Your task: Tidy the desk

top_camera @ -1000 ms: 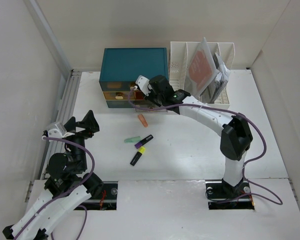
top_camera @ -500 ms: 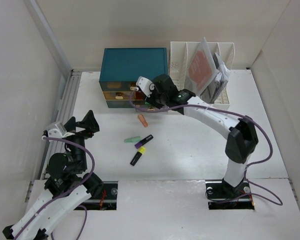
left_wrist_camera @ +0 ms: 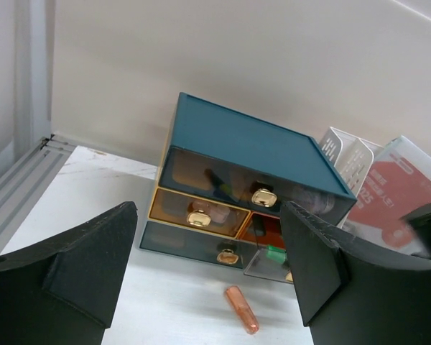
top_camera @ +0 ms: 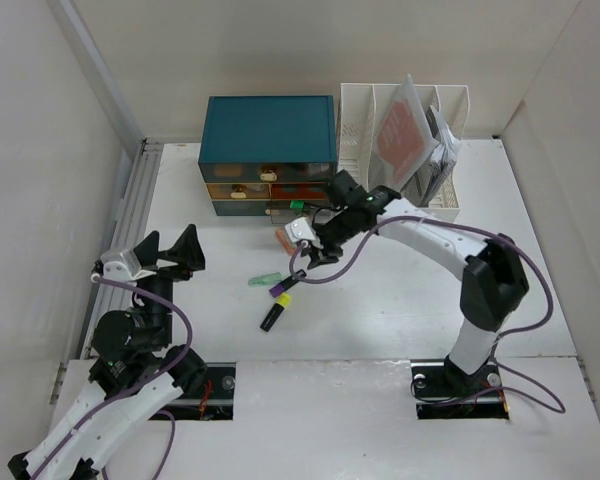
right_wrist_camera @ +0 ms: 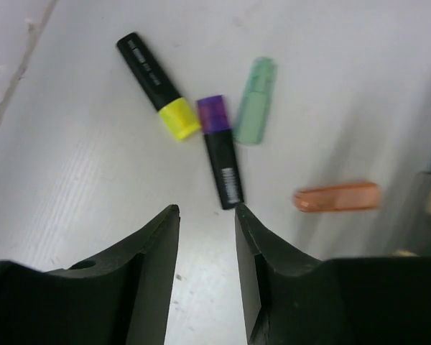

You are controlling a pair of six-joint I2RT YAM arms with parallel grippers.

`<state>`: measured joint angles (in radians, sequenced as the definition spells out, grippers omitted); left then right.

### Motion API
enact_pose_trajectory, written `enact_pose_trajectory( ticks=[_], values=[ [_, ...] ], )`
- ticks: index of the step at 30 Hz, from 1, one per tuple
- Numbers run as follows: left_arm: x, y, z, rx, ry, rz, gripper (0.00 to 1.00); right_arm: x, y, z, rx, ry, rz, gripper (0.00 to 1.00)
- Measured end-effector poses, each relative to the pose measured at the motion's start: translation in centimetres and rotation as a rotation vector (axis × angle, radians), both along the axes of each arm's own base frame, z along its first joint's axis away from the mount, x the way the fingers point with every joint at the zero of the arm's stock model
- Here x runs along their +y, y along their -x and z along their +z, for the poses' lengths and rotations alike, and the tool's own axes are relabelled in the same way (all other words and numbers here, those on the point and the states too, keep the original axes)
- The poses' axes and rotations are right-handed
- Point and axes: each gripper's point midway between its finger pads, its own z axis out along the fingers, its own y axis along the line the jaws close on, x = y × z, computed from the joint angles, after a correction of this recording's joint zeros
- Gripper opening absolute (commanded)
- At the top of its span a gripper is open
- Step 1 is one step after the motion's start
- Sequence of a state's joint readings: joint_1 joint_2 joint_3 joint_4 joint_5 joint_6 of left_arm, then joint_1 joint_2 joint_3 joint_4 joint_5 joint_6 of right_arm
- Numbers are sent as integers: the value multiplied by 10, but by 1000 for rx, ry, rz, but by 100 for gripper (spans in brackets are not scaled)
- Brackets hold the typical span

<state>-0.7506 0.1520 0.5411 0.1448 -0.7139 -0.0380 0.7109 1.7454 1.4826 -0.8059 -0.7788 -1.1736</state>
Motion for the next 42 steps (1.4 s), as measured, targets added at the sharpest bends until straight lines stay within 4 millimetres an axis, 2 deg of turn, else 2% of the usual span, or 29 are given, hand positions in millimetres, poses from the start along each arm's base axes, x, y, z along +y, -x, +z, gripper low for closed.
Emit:
enact_pose_trajectory(
  ticks=[4,8,11,15,21,30,38,39,42],
  values=[
    [1,3,2,-16,-3,-11,79,9,20,-41,49,84,34,41],
    [0,4,3,-24,-8,-20,79,25,26,-49,21,107,17,41],
    [-1,4,3,-25,-12,-24,79,32,15,-56,0,122,-34,42],
    [-3,4,4,-27,-15,-33,79,33,-1,-83,-19,200,-111,44],
    [-3,6,5,-35,-13,-41,79,34,-6,-121,-25,302,-146,44],
    [-1,8,6,-45,-5,-42,79,36,-11,-123,-51,323,-168,46],
    [-1,8,6,-45,-5,-42,79,41,-12,-135,-46,343,-163,47],
    [-1,8,6,-45,-4,-42,79,42,-12,-135,-46,343,-163,45],
    [-1,8,6,-45,-5,-42,79,41,-12,-135,-47,344,-162,28]
  ],
)
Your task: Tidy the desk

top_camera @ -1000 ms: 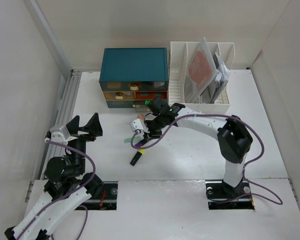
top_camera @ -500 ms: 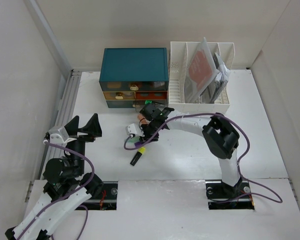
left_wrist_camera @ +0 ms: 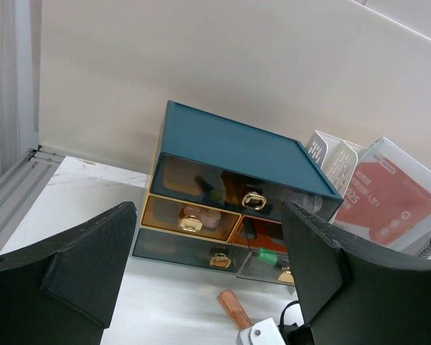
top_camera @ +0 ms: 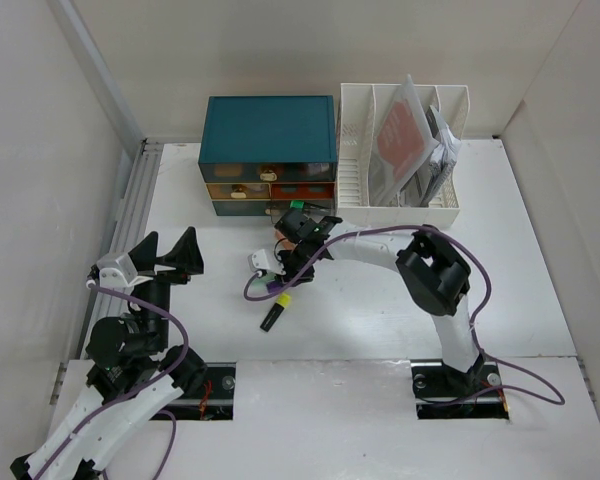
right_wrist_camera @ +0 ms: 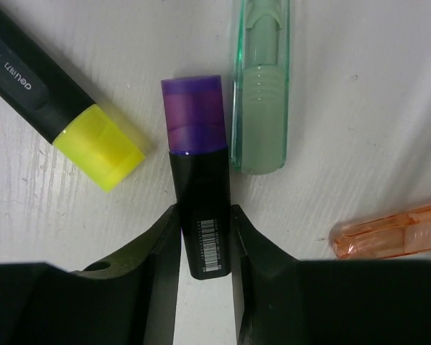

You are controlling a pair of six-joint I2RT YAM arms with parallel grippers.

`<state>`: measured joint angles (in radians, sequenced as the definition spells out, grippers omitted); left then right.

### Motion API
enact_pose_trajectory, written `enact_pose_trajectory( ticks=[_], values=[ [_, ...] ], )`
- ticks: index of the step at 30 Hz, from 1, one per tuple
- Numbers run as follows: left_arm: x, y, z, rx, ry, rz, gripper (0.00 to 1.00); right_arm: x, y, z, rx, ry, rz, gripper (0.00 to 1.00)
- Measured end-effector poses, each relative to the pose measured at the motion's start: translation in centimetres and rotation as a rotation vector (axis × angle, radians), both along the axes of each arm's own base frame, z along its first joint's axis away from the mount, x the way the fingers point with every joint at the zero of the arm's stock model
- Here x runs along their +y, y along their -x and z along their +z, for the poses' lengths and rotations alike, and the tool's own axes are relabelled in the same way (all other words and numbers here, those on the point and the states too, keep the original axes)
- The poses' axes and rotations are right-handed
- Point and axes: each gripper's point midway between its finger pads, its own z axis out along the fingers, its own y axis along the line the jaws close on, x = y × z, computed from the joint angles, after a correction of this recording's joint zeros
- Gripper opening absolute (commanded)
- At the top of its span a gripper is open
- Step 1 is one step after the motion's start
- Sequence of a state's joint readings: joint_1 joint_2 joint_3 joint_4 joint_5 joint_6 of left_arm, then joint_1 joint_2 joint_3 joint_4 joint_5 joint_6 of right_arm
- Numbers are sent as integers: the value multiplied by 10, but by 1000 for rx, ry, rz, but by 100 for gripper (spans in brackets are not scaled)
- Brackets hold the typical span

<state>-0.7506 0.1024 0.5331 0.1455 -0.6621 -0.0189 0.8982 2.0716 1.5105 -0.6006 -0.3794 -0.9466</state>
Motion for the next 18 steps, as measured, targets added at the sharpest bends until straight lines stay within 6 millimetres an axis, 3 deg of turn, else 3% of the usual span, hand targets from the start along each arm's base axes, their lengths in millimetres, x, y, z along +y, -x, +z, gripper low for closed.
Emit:
enact_pose_trajectory(
  ticks=[1,3,7,10,12,18],
  values=[
    [0,0,0,0,0,0,79,0,0,0,0,0,-3,19],
    [0,0,0,0,0,0,79,0,-1,0,0,0,-3,14],
    [0,0,0,0,0,0,79,2,-3,5,-2,-3,-23,13],
    [-1,0,0,-1,-1,-3,79,3,-9,27,-37,-27,-66,13],
    [-1,0,0,-1,-2,-4,79,4,-18,58,-93,-68,-107,13],
    [-3,-2,-1,6,-10,-7,79,-2,-52,185,-378,-283,-272,13]
  ],
)
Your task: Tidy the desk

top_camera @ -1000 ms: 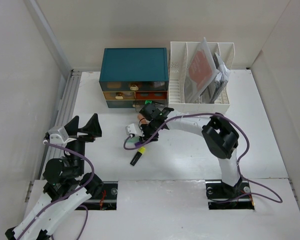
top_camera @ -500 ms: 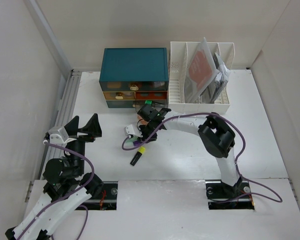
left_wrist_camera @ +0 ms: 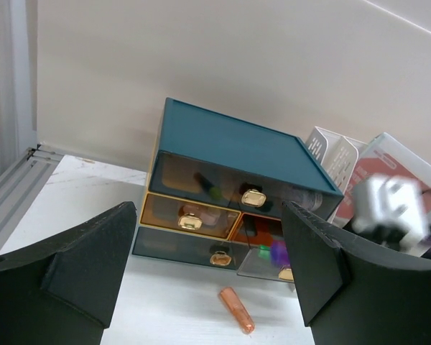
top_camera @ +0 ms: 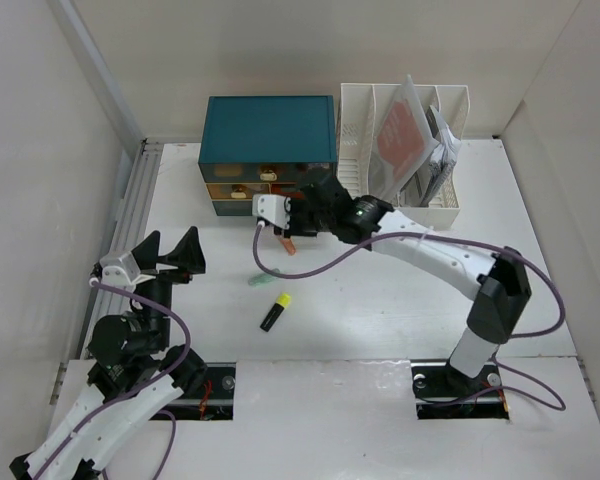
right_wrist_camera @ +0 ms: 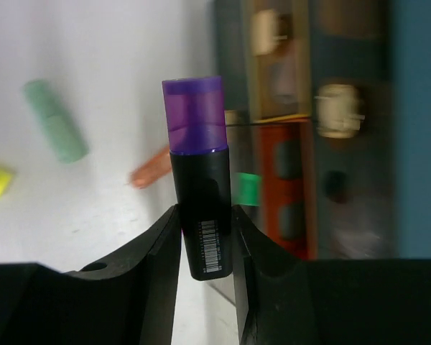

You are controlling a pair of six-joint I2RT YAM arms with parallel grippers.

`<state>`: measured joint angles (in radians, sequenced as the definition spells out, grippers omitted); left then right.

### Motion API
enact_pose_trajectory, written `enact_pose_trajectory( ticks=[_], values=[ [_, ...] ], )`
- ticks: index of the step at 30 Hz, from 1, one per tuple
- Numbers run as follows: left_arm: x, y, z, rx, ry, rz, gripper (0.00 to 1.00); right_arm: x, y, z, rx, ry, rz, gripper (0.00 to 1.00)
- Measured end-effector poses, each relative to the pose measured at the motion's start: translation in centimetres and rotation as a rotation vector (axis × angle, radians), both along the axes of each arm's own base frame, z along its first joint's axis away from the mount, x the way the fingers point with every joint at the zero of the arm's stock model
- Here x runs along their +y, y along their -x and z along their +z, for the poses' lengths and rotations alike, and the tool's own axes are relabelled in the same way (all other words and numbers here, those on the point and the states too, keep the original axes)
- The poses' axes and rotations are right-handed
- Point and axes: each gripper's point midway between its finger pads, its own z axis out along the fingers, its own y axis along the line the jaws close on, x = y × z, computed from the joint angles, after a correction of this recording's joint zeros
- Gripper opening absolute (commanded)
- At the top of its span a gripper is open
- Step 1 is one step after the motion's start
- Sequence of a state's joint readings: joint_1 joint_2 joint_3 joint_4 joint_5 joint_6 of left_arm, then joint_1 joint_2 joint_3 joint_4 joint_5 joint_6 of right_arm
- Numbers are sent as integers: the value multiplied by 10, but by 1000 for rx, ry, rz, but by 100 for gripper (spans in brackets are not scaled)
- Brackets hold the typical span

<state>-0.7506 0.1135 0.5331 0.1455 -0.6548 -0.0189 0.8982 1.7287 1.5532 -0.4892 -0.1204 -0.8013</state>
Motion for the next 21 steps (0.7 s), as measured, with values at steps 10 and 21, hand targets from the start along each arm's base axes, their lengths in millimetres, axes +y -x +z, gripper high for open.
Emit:
enact_pose_trajectory(
  ticks=[10,21],
  values=[
    [-2,-3,-2,11,-10,0,79,-34,-62,16,-160,-28,-307,17],
    [-2,-3,-2,11,-10,0,79,-75,-96,-7,-158,40,-460,51]
  ],
)
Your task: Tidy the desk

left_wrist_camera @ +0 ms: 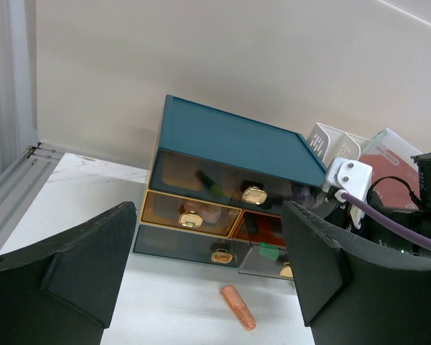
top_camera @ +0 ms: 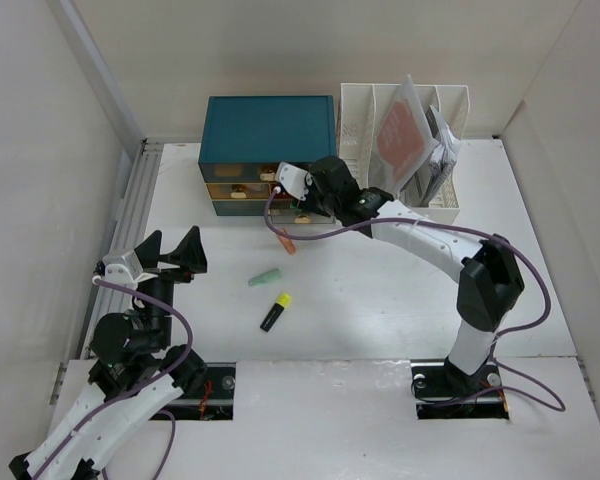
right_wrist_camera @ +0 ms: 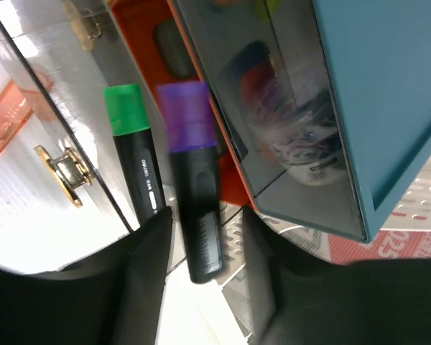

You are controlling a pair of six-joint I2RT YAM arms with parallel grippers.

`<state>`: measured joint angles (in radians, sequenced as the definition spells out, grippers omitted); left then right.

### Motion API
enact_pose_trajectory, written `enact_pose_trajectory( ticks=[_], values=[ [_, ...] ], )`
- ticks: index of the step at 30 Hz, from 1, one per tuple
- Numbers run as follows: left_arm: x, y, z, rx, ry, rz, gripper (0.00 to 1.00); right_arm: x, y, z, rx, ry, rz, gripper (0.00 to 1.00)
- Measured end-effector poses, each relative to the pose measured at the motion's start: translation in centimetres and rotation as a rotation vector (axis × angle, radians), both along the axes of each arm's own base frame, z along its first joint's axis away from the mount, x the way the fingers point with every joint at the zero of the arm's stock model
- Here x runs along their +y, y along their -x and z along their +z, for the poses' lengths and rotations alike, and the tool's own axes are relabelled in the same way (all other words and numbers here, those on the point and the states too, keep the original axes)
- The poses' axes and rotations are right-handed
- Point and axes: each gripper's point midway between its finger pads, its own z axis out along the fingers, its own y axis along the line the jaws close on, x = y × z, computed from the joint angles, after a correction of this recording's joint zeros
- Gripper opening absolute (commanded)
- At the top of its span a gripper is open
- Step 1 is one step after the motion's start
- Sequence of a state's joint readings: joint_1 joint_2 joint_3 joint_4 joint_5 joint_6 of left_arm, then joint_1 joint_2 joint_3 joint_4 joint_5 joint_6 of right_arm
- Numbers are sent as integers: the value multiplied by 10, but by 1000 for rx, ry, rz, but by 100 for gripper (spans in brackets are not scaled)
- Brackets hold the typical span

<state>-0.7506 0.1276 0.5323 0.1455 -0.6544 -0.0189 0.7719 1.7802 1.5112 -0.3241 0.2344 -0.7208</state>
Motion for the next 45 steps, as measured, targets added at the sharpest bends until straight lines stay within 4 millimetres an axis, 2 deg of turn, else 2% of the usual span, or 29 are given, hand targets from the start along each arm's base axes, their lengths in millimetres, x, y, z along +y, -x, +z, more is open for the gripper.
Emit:
enact_pose_trajectory(
  ticks=[2,5,9,11,13,18,19,22,26,30,33,40,45],
  values=[
    [0,0,0,0,0,0,79,-1,-1,0,-1,-2,-5,56],
    [0,0,0,0,0,0,79,-1,-1,0,0,-4,-4,58],
    [0,0,0,0,0,0,79,3,2,0,12,-21,18,56],
    [0,0,0,0,0,0,79,6,11,2,28,-42,70,54],
    [0,0,0,0,0,0,79,14,31,4,70,-78,198,52],
    [0,0,0,0,0,0,79,38,109,12,185,-157,662,52],
    [0,0,0,0,0,0,79,44,120,10,206,-168,729,52],
    [0,0,0,0,0,0,79,63,145,-17,316,-155,873,52],
    [0,0,0,0,0,0,79,84,178,-78,473,-69,963,52],
    [0,0,0,-1,-1,-2,79,95,212,-115,564,6,1029,51],
    [-1,0,1,-3,-2,-8,79,98,226,-127,603,35,1052,51],
    [-4,1,1,-7,-6,-20,79,102,223,-143,621,75,1045,50],
    [-5,1,1,-9,-8,-27,79,104,226,-162,649,116,1036,50]
  ],
)
